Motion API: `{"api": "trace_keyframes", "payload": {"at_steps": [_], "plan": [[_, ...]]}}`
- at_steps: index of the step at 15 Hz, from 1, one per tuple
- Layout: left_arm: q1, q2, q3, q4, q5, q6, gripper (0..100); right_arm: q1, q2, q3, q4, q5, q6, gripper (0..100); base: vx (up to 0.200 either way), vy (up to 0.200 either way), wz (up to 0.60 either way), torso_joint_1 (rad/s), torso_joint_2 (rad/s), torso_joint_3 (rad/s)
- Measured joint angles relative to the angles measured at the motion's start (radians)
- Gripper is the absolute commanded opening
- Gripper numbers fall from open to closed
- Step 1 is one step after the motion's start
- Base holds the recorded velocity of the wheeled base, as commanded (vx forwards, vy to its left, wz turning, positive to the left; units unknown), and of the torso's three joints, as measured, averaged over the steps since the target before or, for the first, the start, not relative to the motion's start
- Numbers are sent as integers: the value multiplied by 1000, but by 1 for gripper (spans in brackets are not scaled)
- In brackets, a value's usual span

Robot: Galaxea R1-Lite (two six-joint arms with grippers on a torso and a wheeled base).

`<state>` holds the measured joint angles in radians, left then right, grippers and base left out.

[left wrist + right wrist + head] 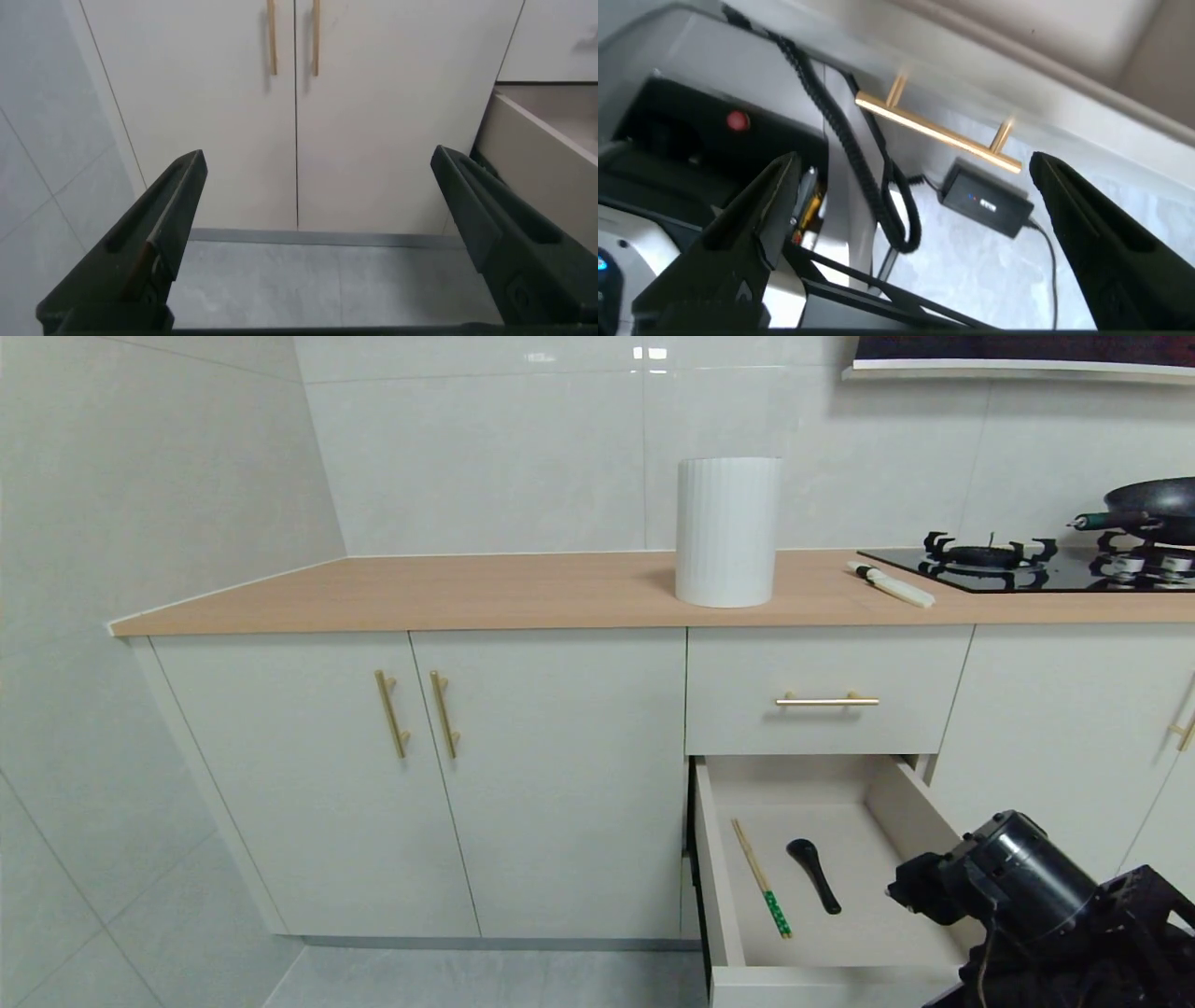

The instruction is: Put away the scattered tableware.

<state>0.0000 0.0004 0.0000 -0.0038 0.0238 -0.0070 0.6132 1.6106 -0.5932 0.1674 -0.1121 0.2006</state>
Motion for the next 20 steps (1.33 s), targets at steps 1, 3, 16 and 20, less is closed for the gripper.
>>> {"api": "trace_keyframes", "payload": {"at_steps": [1, 3, 16, 20], "plan": [[0, 0, 0, 0, 0, 0, 100, 2, 16, 0, -2, 0, 2, 100, 0, 0, 0, 0, 0, 0], [0, 0, 0, 0, 0, 0, 100, 3, 62, -7, -4, -2, 10, 100, 0, 0, 0, 0, 0, 0], [0, 0, 0, 0, 0, 0, 100, -68, 271, -165, -14, -66, 243, 100, 0, 0, 0, 0, 0, 0], [0, 0, 0, 0, 0, 0, 100, -118, 342, -184, -145, -113, 247, 100, 0, 0, 0, 0, 0, 0]]}}
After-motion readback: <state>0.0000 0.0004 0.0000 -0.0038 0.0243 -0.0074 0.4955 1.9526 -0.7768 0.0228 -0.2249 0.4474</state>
